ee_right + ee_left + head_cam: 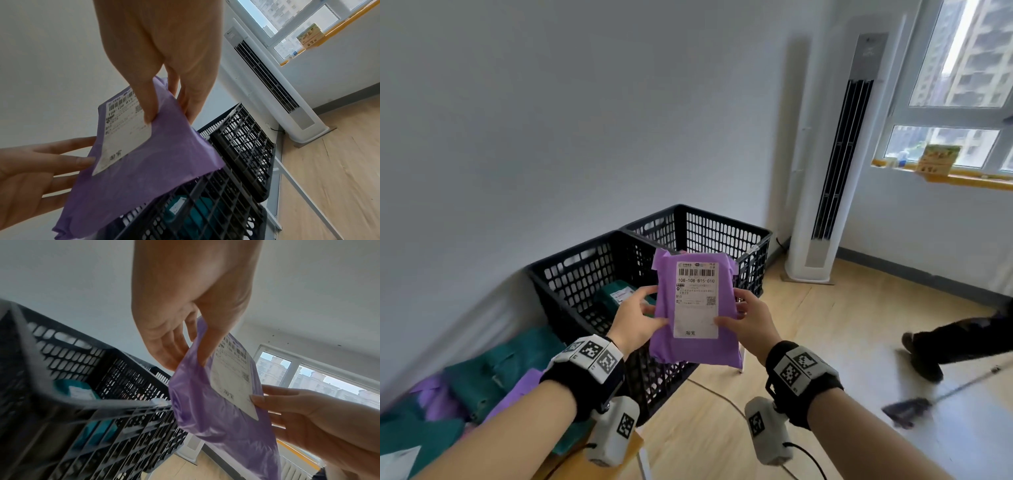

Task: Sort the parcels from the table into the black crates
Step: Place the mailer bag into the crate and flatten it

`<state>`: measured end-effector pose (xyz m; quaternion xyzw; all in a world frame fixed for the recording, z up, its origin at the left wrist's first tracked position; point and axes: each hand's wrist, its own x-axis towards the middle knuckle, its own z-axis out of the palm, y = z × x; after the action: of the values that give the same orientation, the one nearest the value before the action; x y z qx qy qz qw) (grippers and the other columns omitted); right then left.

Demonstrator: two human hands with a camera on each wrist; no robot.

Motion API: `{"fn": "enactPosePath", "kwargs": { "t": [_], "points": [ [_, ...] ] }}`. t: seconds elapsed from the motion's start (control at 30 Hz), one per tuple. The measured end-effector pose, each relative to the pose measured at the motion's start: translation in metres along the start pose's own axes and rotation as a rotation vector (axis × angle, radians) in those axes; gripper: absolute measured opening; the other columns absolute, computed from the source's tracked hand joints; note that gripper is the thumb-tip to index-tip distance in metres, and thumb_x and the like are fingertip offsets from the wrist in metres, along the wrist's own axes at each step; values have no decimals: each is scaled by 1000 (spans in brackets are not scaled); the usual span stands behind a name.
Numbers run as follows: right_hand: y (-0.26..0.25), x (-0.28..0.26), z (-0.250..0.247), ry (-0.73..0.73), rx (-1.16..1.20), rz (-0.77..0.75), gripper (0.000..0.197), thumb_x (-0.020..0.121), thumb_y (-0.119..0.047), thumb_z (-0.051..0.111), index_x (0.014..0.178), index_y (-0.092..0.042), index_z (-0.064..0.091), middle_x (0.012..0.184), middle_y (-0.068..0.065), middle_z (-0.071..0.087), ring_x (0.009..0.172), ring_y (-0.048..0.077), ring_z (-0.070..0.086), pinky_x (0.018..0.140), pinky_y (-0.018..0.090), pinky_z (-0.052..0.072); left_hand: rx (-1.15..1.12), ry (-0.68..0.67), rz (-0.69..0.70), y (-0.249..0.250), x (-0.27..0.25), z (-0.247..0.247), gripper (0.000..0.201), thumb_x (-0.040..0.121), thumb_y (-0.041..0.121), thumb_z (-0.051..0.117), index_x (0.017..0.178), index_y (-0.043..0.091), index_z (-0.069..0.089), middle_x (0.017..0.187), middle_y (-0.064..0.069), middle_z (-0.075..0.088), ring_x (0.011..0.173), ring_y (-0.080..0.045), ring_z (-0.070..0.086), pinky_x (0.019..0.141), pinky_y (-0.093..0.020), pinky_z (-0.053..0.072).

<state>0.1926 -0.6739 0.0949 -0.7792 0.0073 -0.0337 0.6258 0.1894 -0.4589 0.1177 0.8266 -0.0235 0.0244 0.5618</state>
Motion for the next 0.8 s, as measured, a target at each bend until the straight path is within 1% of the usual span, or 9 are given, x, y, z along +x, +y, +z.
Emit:
{"fn": "enactPosePath", "kwargs": {
  "t": [0.07, 0.17, 0.3, 0.43, 0.5, 0.6, 0.63, 0.7, 0.8],
  "points": [
    [-2, 22, -9, -6, 4, -5, 54, 78, -1, 73, 125, -15, 51, 98, 2, 63, 87, 14, 63, 68, 26, 56, 27, -9, 16, 7, 24, 7, 63, 76, 1, 74, 132, 13, 48, 88, -8, 67, 85, -20, 66, 72, -28, 56],
    [-3, 56, -21, 3, 15, -1, 52, 79, -1, 72, 124, -15, 51, 97, 1, 62, 85, 12, 63, 63, 22, 55, 30, -39, 29, 15, 60, 16, 63, 79, 2, 72, 134, 16, 46, 93, -11, 67, 88, -19, 66, 69, -24, 53],
    [-7, 102, -35, 20, 5, -9, 53, 79, -1, 72, 125, -15, 50, 99, 3, 63, 87, 15, 64, 66, 26, 57, -2, -58, 43, 26, 112, 29, 62, 79, -3, 70, 134, 12, 46, 95, -11, 65, 89, -20, 65, 72, -28, 55],
    [-8, 149, -48, 40, 10, 2, 57, 78, 0, 73, 128, -13, 49, 99, 6, 63, 86, 16, 65, 65, 29, 58, 13, -72, 45, 33, 161, 42, 63, 79, -5, 70, 135, 10, 45, 91, -4, 63, 83, -12, 62, 66, -19, 51],
    [-11, 172, -54, 38, -2, 1, 57, 79, 0, 73, 129, -13, 48, 98, 5, 63, 84, 15, 65, 63, 27, 58, 22, -79, 49, 37, 184, 48, 63, 79, -4, 70, 135, 12, 45, 93, -6, 65, 86, -15, 64, 69, -19, 51],
    [-17, 209, -64, 32, -38, -9, 59, 78, -1, 73, 130, -15, 48, 97, 4, 62, 82, 13, 64, 61, 26, 58, 46, -69, 62, 42, 215, 56, 67, 78, 0, 72, 136, 16, 44, 101, -9, 64, 92, -19, 64, 78, -28, 54],
    [-19, 222, -67, 25, -47, -17, 61, 78, -1, 74, 131, -15, 48, 97, 4, 62, 83, 14, 64, 63, 28, 58, 43, -61, 58, 43, 225, 59, 68, 78, 0, 72, 137, 16, 43, 101, -9, 64, 92, -20, 64, 78, -28, 54],
    [-21, 248, -72, -2, -48, -29, 62, 77, 0, 74, 132, -14, 48, 96, 4, 62, 83, 15, 64, 68, 32, 59, 29, -40, 49, 43, 243, 63, 69, 78, 1, 72, 138, 17, 42, 100, -12, 65, 92, -20, 64, 70, -22, 52],
    [-18, 289, -79, -60, -67, -37, 62, 76, 0, 75, 130, -13, 49, 96, 3, 61, 82, 13, 63, 68, 30, 57, 36, 12, 26, 43, 269, 72, 70, 79, 2, 72, 139, 18, 39, 102, -13, 66, 90, -19, 65, 64, -19, 51]
  ]
}}
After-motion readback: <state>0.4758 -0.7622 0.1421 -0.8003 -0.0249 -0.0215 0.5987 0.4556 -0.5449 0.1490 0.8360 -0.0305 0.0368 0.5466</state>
